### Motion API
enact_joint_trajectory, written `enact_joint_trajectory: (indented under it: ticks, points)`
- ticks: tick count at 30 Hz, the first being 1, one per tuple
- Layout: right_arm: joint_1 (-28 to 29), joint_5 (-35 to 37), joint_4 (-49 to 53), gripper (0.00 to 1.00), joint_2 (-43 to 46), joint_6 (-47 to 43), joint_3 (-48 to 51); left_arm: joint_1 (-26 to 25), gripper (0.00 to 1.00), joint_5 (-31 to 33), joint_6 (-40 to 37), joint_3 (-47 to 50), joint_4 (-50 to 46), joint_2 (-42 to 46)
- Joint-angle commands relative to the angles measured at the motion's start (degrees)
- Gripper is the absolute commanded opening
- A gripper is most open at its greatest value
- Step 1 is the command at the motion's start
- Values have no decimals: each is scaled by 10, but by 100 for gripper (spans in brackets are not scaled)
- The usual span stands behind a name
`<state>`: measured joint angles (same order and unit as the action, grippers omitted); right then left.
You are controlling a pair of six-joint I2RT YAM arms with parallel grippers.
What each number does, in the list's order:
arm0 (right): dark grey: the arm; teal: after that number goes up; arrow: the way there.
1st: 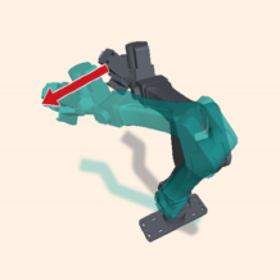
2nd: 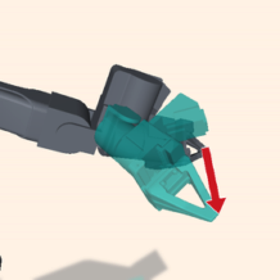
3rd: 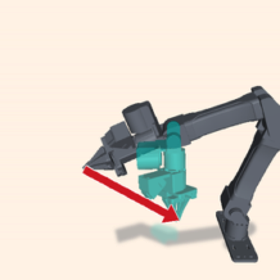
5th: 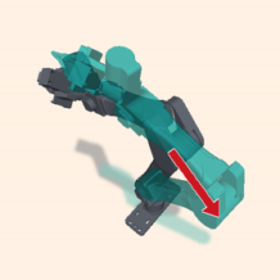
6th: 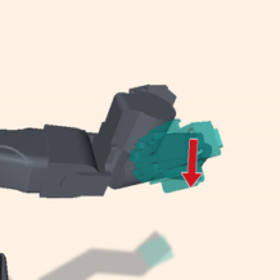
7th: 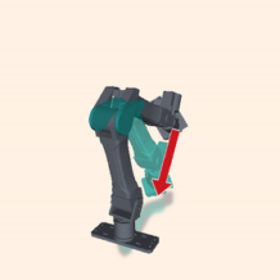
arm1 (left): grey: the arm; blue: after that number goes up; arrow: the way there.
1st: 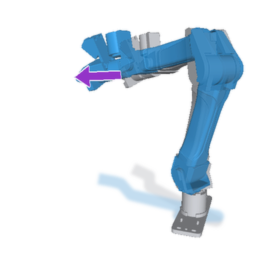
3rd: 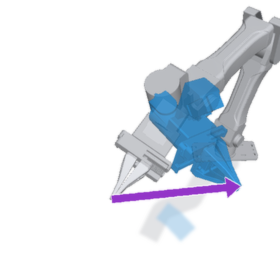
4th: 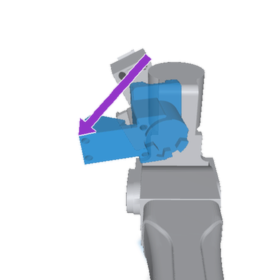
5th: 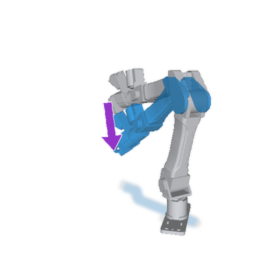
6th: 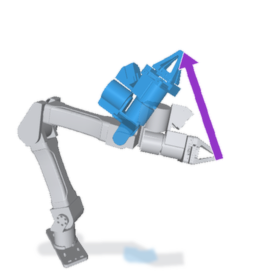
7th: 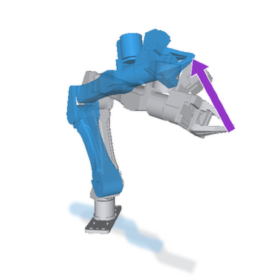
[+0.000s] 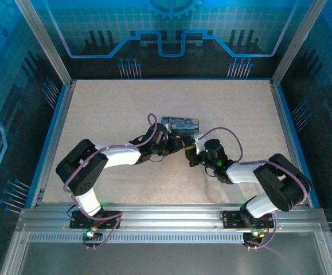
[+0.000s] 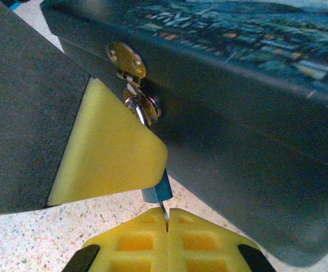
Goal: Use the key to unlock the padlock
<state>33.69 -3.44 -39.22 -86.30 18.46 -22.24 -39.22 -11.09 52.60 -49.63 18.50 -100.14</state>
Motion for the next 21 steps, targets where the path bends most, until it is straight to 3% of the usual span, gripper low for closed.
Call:
enact_joint_trajectory:
  ticks: [1,7,10,21]
  points:
    - [-5,0,-41,0,-18,30,-4,-9,15,-48,9,-14,23,-19]
    - [-2,4,-43,0,-28,40,11,-9,21,-52,28,-1,55,-45]
    - [1,5,-34,0,-30,48,13,-9,36,-54,32,2,65,-51]
    - [3,-5,-20,0,-21,70,25,9,56,-55,32,42,56,12]
